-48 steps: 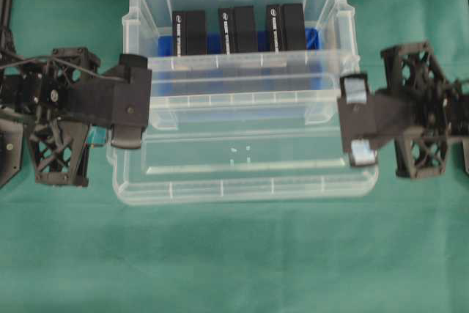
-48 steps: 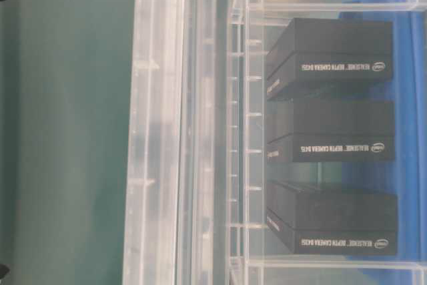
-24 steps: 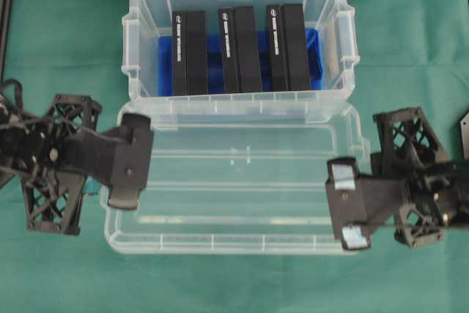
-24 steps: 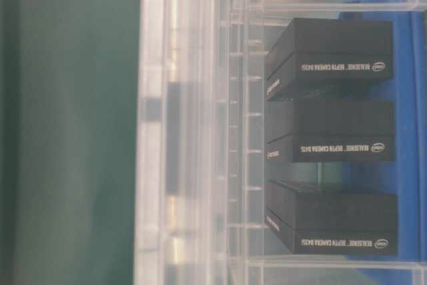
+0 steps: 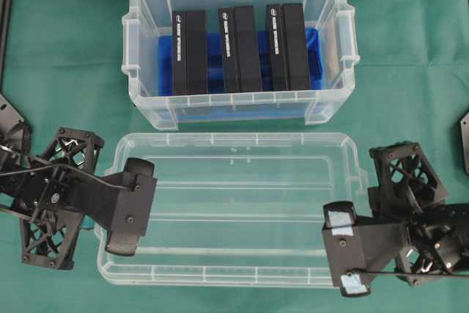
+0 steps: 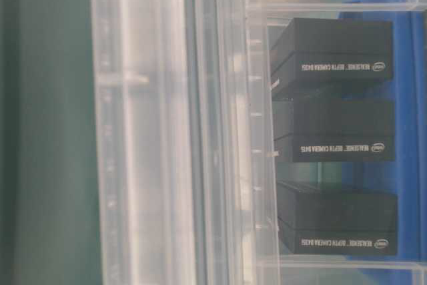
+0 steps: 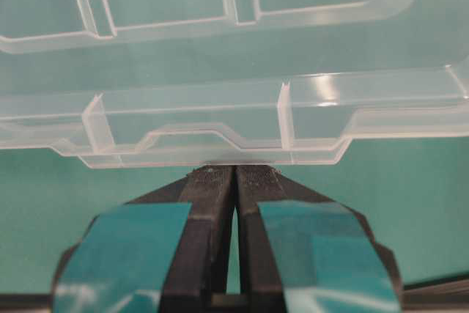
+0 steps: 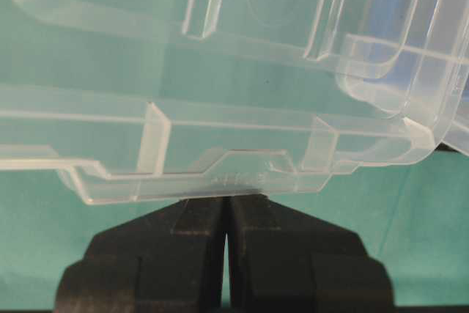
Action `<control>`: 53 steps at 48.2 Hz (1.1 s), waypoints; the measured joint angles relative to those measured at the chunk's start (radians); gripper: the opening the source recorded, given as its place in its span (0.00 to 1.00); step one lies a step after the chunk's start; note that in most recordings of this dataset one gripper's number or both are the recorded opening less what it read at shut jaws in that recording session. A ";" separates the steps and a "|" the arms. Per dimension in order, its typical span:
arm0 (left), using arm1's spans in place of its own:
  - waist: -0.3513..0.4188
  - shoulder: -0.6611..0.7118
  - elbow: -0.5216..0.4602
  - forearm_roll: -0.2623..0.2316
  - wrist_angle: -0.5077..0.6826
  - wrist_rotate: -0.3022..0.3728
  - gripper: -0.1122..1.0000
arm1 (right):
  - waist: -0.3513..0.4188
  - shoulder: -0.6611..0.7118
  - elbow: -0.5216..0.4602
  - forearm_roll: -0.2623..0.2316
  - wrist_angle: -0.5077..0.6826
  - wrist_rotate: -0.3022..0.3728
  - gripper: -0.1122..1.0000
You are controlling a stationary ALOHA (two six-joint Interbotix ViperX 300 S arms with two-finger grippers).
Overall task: Clamp the lid of the box with both arms, then lift and open it.
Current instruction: 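Carry the lid toward the front of the table with both grippers, then lower the lid onto the cloth in front of the box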
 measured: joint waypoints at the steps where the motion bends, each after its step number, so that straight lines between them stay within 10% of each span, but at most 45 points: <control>1: 0.000 0.000 0.000 0.000 0.000 0.000 0.11 | 0.000 0.002 -0.002 0.002 0.000 0.003 0.10; 53: -0.020 0.017 0.084 0.000 -0.126 -0.087 0.11 | 0.006 0.055 0.035 -0.005 -0.063 0.081 0.10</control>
